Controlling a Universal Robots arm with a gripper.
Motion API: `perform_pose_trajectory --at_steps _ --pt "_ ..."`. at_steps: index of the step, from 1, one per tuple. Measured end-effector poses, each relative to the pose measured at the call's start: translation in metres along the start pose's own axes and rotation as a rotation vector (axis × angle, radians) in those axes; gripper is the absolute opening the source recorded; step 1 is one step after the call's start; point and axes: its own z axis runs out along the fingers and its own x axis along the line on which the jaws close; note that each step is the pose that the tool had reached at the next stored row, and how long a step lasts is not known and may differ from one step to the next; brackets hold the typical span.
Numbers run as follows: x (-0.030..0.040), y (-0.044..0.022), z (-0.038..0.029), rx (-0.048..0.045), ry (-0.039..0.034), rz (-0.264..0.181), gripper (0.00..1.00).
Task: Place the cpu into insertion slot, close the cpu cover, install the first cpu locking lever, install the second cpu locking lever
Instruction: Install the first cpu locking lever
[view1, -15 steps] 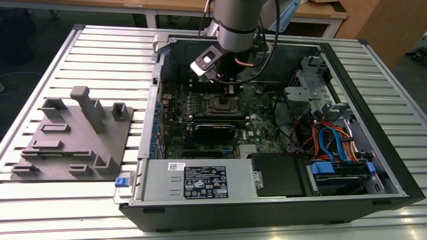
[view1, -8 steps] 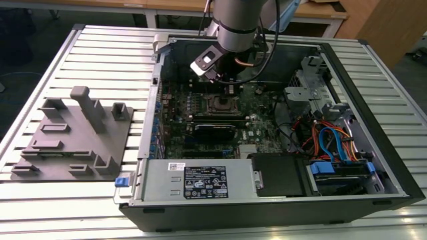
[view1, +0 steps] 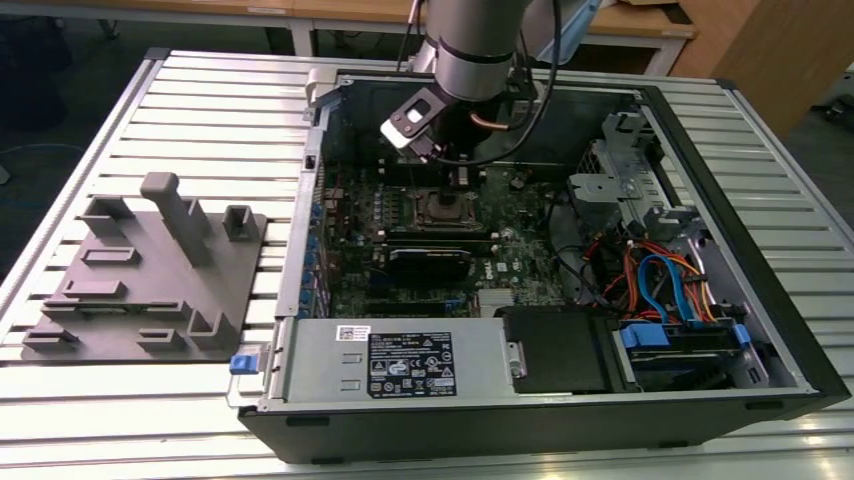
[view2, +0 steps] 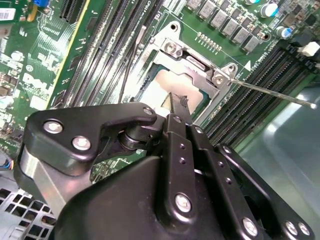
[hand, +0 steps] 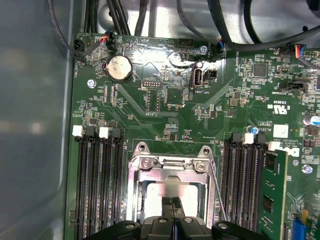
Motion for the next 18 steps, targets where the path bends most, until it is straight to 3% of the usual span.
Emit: perform_pose_trajectory --at_steps 7,18 --pt "-0.0004 -0.0004 -0.0139 0.0000 0.0000 0.000 0.10" --pt "-0.0007 -0.0008 -0.0298 -0.0001 0.0001 0.000 0.10"
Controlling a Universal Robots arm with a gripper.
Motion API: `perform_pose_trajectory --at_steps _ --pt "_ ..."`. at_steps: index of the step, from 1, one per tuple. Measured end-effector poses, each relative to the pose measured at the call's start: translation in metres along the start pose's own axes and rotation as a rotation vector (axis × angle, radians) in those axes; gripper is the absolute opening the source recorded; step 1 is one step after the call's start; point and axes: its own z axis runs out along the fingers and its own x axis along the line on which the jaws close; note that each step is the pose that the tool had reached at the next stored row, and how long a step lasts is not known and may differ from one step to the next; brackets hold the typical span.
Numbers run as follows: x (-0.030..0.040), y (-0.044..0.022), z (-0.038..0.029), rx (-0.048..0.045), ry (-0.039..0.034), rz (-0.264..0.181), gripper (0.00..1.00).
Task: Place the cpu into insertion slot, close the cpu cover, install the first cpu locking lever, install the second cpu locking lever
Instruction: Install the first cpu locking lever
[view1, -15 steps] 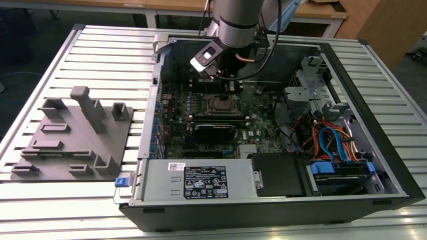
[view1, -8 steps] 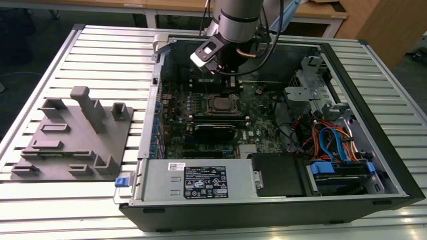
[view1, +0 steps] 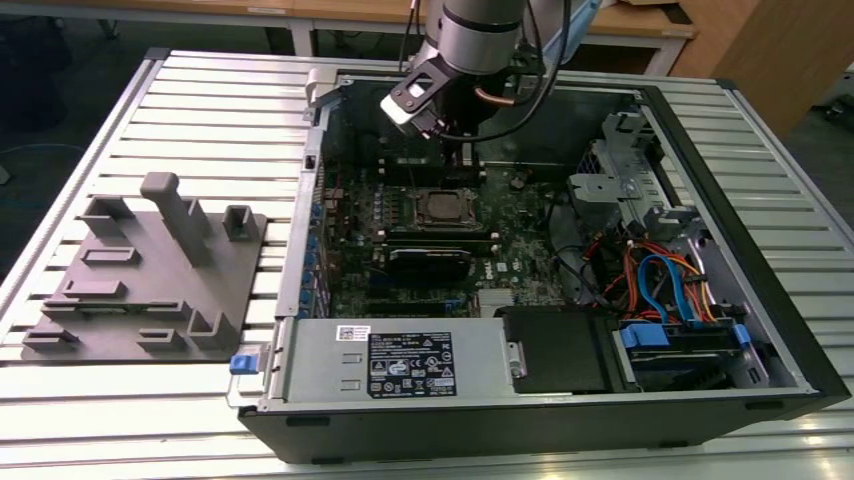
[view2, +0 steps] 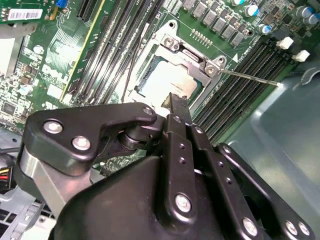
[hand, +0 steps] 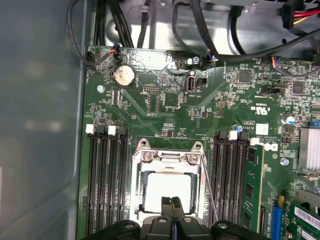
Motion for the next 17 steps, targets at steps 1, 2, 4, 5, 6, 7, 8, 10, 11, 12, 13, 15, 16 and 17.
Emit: perform_pose_trajectory --at_steps 1,2,4,5,6,7,8,10,11,12,13,15,16,17 --pt "0.0000 0.0000 -0.0014 0.0000 0.0000 0.000 0.10" --pt "-0.0001 -0.0001 -0.0024 0.0000 -0.0001 0.000 0.10" --pt "0.0000 -0.0001 -0.0027 -0.0001 0.0004 0.000 0.10" --pt "0.0000 -0.0001 -0.0027 -0.0001 0.0008 0.000 0.10" --pt "0.0000 -0.0001 -0.0028 -0.0001 0.0010 0.000 0.10" --pt "-0.0001 -0.0001 -0.0028 0.0000 0.0012 0.000 0.10" --pt "-0.0001 -0.0001 -0.0028 0.0000 0.0016 0.000 0.10" --pt "0.0000 -0.0001 -0.0028 -0.0001 0.0017 -0.002 0.10" --pt "-0.0001 -0.0001 -0.0028 -0.0002 0.0016 -0.007 0.10" --pt "-0.0001 -0.0001 -0.0028 -0.0003 0.0014 -0.014 0.10" --pt "-0.0001 -0.0001 -0.0028 -0.0005 0.0012 -0.022 0.10" --pt "-0.0001 -0.0001 -0.0028 -0.0011 0.0007 -0.043 0.10" --pt "-0.0001 -0.0001 -0.0028 -0.0013 0.0004 -0.055 0.10" --pt "-0.0001 -0.0001 -0.0028 -0.0016 0.0002 -0.065 0.10"
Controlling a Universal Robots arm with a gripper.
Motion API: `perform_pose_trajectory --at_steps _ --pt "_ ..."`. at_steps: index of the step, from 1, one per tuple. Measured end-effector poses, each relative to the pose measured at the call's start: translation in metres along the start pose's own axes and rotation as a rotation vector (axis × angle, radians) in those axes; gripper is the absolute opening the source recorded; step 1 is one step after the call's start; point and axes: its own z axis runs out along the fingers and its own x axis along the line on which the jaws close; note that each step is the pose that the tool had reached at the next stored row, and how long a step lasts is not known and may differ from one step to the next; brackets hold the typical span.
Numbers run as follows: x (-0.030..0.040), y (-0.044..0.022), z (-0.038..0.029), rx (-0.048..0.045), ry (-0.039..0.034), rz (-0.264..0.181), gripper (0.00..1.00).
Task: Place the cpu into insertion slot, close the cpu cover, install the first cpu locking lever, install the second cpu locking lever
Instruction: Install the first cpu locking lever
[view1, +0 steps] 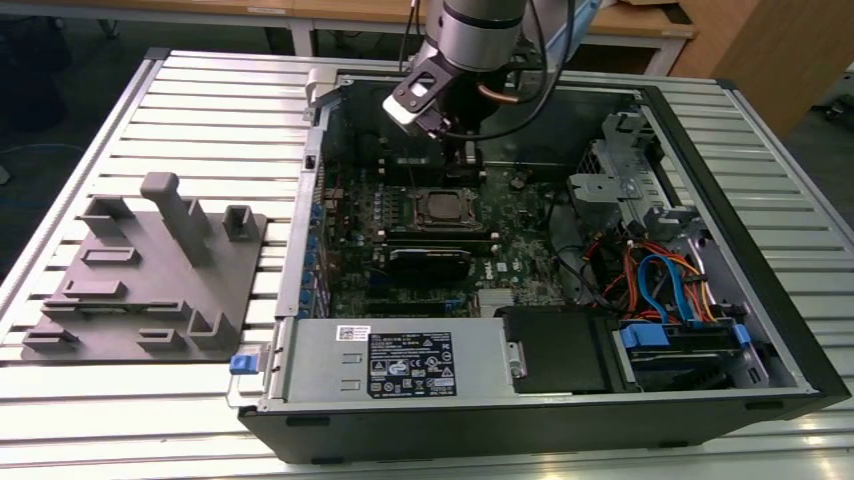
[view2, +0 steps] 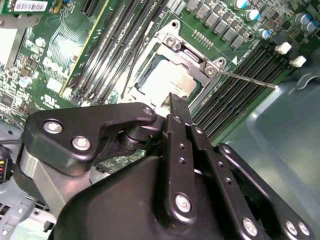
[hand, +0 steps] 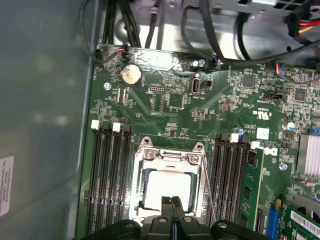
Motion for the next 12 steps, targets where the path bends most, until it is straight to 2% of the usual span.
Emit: perform_pose_trajectory --at_steps 12 --pt "0.0000 0.0000 0.0000 -0.0021 -0.0024 -0.095 0.10"
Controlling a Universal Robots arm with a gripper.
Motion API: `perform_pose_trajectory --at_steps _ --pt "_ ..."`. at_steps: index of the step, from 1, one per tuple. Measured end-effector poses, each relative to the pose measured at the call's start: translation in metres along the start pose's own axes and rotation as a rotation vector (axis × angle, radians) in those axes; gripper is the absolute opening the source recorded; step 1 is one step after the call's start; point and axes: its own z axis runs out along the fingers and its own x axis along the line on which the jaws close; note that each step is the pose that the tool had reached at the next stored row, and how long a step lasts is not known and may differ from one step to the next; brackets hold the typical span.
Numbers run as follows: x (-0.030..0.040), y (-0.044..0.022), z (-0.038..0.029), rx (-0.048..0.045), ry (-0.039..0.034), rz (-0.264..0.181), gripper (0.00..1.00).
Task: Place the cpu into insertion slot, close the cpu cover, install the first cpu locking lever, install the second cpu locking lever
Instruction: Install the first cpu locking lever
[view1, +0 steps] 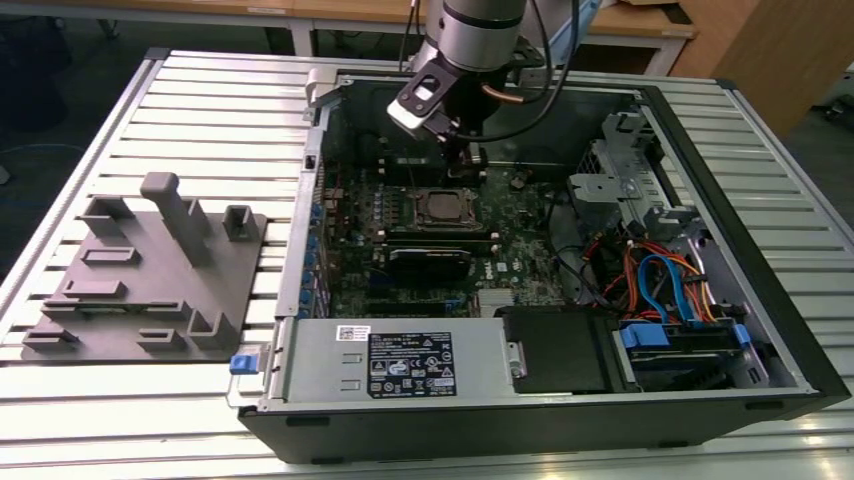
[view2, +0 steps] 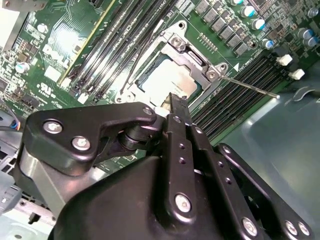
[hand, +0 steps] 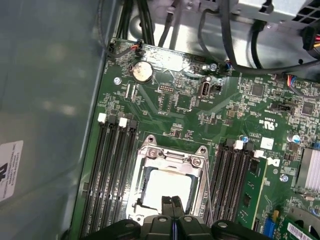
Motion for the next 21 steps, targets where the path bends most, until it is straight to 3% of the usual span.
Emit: perform_pose_trajectory --at_steps 21 --pt "0.0000 0.0000 0.0000 -0.0006 -0.0007 -0.026 0.10"
